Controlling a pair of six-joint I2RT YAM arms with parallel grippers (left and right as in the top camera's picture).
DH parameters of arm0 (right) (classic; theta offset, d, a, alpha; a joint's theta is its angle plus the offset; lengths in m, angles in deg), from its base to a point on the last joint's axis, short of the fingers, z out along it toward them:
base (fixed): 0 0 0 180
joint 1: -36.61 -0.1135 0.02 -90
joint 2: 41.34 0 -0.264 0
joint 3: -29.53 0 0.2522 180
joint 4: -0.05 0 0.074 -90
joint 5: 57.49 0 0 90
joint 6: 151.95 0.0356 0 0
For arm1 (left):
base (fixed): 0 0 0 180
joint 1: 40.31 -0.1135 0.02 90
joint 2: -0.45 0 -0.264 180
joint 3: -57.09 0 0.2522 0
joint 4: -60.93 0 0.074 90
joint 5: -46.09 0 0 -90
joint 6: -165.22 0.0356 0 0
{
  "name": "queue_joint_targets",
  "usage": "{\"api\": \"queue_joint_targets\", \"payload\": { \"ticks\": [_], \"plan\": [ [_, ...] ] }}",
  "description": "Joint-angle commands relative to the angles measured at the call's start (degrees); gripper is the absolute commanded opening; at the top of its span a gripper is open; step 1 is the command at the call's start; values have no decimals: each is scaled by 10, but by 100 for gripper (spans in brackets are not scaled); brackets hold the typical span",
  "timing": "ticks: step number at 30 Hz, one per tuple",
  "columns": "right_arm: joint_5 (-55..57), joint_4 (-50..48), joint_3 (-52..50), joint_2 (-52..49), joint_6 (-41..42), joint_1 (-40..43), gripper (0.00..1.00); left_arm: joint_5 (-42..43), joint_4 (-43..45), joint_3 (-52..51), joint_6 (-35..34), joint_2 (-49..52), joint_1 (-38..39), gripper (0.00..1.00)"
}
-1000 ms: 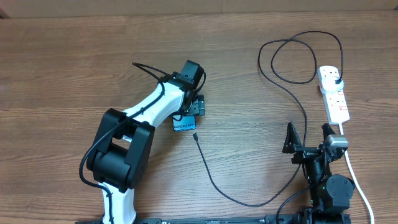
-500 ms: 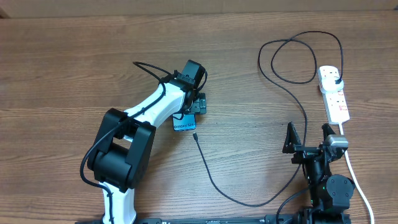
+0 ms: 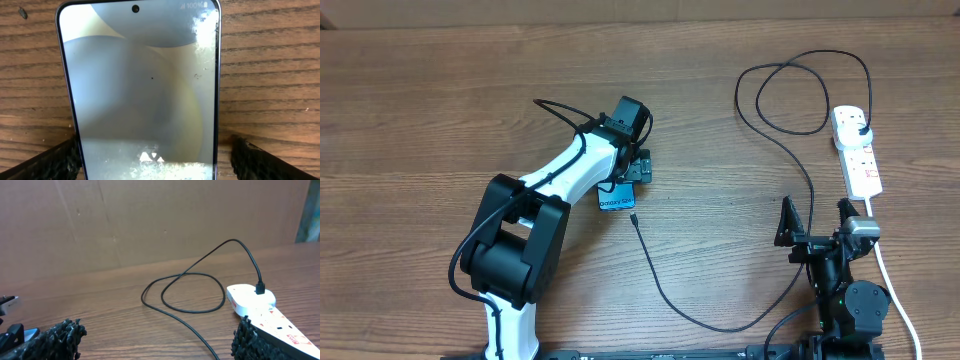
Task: Plug charger to phone and switch on socket
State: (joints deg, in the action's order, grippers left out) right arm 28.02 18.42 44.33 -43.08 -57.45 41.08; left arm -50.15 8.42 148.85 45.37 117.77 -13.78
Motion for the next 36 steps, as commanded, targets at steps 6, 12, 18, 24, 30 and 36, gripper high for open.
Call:
{"api": "queue_joint_targets", "payload": {
  "ticks": [6, 12, 18, 24, 30, 36],
  "plan": [
    [1, -2, -6, -2, 1, 2, 100, 58, -15, -19, -10, 33, 2, 94],
    [1, -2, -6, -2, 1, 2, 100, 58, -15, -19, -10, 33, 2, 100],
    [1, -2, -6, -2, 1, 2, 100, 58, -15, -19, -10, 33, 1, 100],
    [1, -2, -6, -2, 1, 2, 100, 58, -15, -19, -10, 33, 1, 99],
    [1, -2, -6, -2, 1, 2, 100, 58, -15, -19, -10, 33, 1, 99],
    [1, -2, -6, -2, 1, 2, 100, 57, -15, -19, -10, 33, 1, 100]
  ]
}}
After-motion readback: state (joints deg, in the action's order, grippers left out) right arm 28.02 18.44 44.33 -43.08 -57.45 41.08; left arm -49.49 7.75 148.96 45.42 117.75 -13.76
